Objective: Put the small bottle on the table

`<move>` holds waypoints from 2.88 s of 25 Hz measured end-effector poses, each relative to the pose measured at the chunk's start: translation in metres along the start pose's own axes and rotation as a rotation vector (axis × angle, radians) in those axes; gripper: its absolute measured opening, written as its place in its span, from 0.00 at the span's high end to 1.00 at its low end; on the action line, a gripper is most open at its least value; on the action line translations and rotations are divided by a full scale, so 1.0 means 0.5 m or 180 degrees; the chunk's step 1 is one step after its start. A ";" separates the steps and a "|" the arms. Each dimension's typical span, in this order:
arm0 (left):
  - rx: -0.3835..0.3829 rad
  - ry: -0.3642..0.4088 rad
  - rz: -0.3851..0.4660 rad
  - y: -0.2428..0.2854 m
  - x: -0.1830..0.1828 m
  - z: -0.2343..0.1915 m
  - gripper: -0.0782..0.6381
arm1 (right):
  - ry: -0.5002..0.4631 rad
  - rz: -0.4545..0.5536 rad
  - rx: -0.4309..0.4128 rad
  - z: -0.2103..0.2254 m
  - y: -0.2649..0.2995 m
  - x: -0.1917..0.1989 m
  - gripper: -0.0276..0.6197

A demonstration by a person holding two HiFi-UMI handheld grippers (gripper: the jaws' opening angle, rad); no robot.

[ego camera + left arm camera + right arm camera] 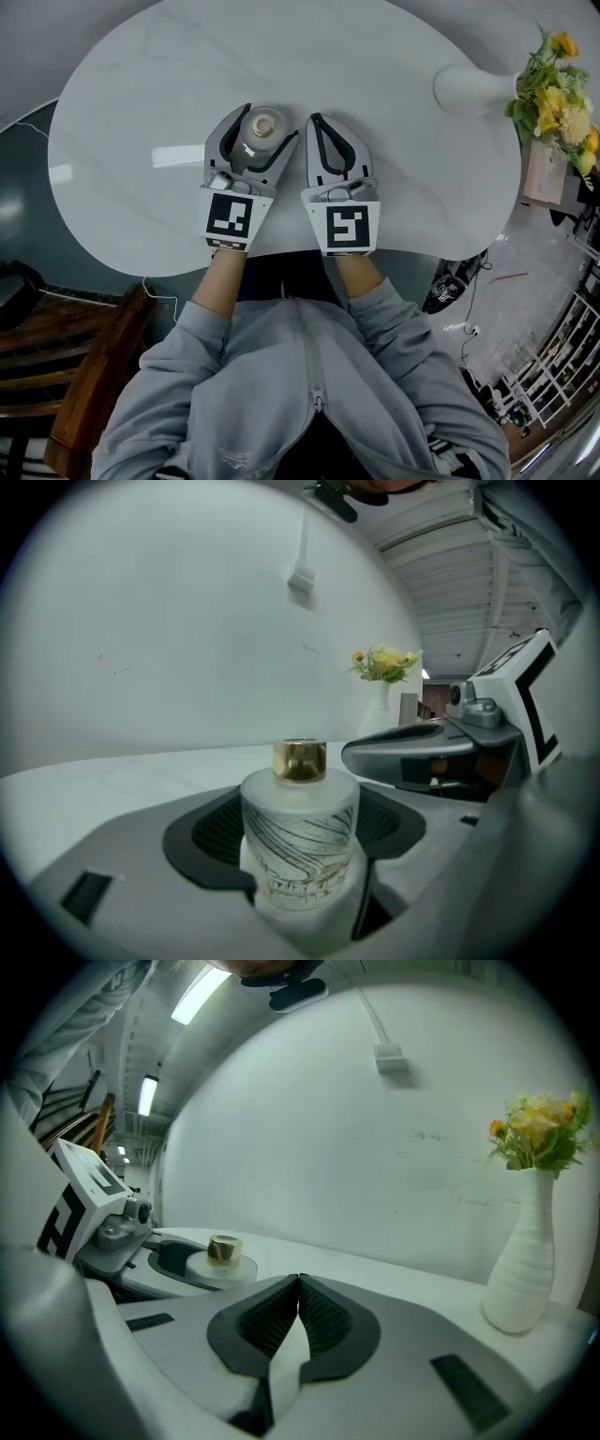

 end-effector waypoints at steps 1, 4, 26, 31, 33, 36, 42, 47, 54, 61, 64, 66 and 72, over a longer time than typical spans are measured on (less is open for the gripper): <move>-0.0008 0.0005 -0.0016 -0.002 0.001 0.001 0.43 | 0.0006 -0.0004 -0.0003 0.000 0.000 0.000 0.92; -0.0027 0.0017 -0.0069 -0.008 0.005 0.003 0.43 | 0.0008 -0.0025 -0.0026 -0.001 0.000 0.000 0.92; 0.0146 0.0184 -0.0281 -0.023 0.016 0.016 0.40 | 0.0003 -0.0217 -0.0127 -0.027 -0.023 -0.044 0.92; 0.0062 0.0080 -0.0224 -0.055 -0.015 0.020 0.38 | -0.0019 -0.0217 -0.0111 -0.024 -0.039 -0.072 0.92; 0.0015 0.0112 -0.0138 -0.076 -0.043 0.020 0.38 | -0.0050 -0.0182 -0.0125 -0.025 -0.045 -0.088 0.92; -0.0030 0.0106 0.0010 -0.105 -0.087 0.021 0.38 | -0.0056 -0.0127 -0.0131 -0.026 -0.057 -0.117 0.92; -0.0076 0.0193 0.0253 -0.131 -0.175 0.019 0.60 | -0.0052 0.0040 -0.0090 -0.024 -0.077 -0.190 0.92; -0.0154 0.0152 0.0546 -0.141 -0.251 0.028 0.79 | -0.0128 0.0230 -0.0049 -0.015 -0.085 -0.254 0.92; -0.0273 0.0209 0.0759 -0.157 -0.358 0.042 0.88 | -0.0132 0.0449 0.0077 0.003 -0.099 -0.339 0.92; -0.0449 0.0147 0.0992 -0.179 -0.457 0.043 0.88 | -0.0130 0.0645 0.0159 0.016 -0.123 -0.422 0.92; -0.0527 0.0175 0.1217 -0.192 -0.504 0.051 0.88 | -0.0105 0.0738 0.0195 0.024 -0.134 -0.454 0.92; -0.0574 0.0184 0.1314 -0.197 -0.526 0.057 0.88 | -0.0113 0.0788 0.0219 0.030 -0.143 -0.472 0.92; -0.0569 0.0195 0.1343 -0.217 -0.555 0.067 0.88 | -0.0187 0.0910 0.0246 0.030 -0.163 -0.517 0.92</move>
Point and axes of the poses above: the fingertips, and each gripper's own axes: y forward along the fingers, z to its right, x out of its underside, the point moved 5 cm from there along -y, backward along the fingers, and after that the axes turned 13 degrees about z, right-handed, at the moved point
